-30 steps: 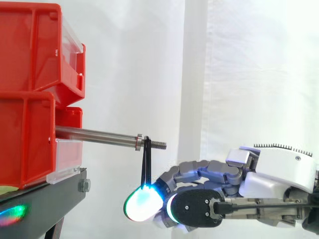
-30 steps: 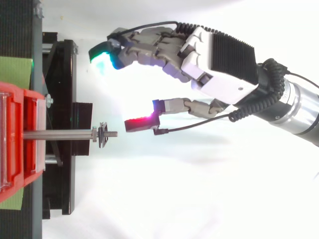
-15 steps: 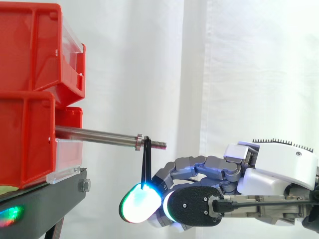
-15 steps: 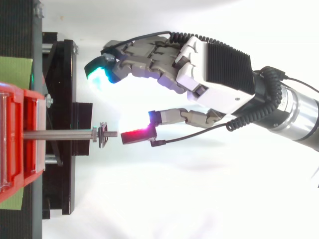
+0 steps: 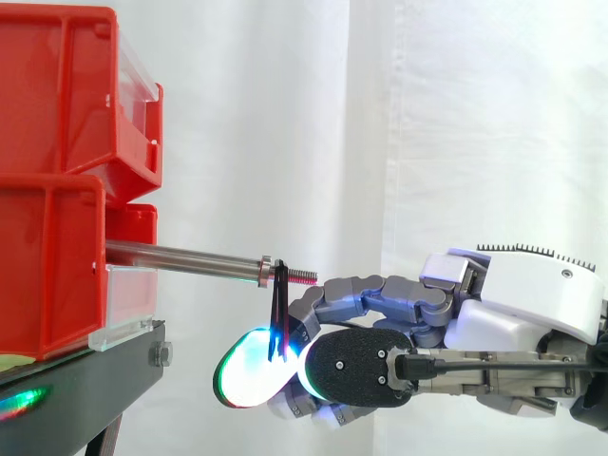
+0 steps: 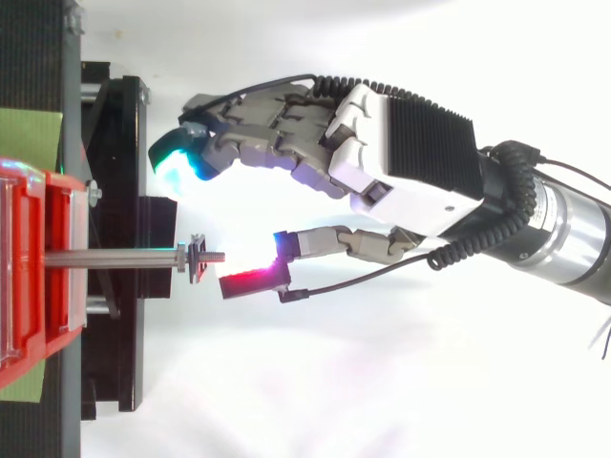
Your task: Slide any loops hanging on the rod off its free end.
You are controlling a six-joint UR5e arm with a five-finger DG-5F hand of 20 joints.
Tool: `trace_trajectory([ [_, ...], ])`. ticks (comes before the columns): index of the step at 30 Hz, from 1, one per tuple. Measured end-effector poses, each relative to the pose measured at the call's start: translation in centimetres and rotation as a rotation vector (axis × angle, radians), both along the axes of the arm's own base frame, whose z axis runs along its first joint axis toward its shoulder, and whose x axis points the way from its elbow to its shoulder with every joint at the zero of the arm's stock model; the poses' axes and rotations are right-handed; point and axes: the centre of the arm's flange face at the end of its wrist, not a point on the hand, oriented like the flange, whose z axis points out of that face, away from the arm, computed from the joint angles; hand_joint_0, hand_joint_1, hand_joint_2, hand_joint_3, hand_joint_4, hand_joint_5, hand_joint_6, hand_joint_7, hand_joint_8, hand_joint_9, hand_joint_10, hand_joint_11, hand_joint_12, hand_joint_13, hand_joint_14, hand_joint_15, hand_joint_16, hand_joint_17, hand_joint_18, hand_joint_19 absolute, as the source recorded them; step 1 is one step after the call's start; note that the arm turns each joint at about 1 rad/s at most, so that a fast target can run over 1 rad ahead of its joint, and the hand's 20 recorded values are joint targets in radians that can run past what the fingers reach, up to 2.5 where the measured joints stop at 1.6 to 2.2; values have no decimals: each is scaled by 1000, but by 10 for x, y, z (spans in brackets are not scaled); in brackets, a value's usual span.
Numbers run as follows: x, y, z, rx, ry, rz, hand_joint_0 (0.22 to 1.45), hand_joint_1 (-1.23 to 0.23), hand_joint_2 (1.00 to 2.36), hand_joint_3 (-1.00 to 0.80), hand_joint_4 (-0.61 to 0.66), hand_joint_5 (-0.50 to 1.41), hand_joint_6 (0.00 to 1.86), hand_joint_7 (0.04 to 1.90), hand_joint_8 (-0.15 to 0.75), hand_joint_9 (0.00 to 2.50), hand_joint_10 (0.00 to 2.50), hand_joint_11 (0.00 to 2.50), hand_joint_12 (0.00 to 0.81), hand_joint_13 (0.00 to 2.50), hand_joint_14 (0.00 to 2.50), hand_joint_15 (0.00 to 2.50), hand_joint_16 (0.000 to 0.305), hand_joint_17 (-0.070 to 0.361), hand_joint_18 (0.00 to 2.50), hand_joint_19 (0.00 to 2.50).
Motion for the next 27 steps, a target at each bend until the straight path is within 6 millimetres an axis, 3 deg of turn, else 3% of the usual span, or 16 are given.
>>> trace_trajectory([
  [27,9,17,14,6,-26,20,561,-554,1004,-453,341,-218,502,814,300,503,0,0,384,573,0,29,59,134,621,304],
])
